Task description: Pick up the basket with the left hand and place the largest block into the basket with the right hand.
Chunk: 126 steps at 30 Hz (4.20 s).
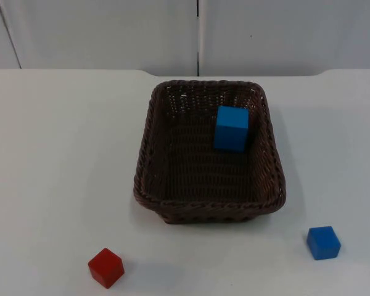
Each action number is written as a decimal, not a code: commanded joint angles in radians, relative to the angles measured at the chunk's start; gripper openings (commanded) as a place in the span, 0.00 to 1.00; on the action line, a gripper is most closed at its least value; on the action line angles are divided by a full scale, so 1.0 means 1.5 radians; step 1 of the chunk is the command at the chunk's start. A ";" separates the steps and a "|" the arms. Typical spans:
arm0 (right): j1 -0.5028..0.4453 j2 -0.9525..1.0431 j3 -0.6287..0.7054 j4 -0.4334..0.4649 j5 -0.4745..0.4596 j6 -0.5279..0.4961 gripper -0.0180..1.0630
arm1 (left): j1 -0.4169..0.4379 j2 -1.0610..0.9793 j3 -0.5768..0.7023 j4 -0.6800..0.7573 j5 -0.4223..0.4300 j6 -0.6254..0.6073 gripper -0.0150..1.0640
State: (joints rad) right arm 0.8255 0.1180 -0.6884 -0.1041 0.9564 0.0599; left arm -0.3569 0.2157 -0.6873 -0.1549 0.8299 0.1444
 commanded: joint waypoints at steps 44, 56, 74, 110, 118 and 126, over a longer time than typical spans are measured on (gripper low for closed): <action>-0.001 -0.079 0.116 0.052 0.082 -0.016 0.73 | -0.002 -0.144 0.126 0.119 0.163 -0.122 0.61; -0.001 -0.079 0.116 0.052 0.082 -0.016 0.73 | -0.002 -0.144 0.127 0.119 0.163 -0.112 0.61; -0.001 -0.079 0.116 0.052 0.082 -0.017 0.97 | -0.002 -0.144 0.127 0.119 0.163 -0.110 0.89; -0.001 -0.079 0.116 0.055 0.081 -0.016 0.99 | -0.002 -0.144 0.127 0.114 0.163 -0.110 0.99; -0.001 -0.079 0.116 0.055 0.081 -0.016 0.99 | -0.002 -0.144 0.127 0.114 0.163 -0.110 0.99; -0.001 -0.079 0.116 0.055 0.081 -0.016 0.99 | -0.002 -0.144 0.127 0.114 0.163 -0.110 0.99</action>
State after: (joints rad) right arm 0.8275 0.0016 -0.5163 -0.0196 1.0915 0.0341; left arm -0.3569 0.0028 -0.5006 0.0232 1.0861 -0.0244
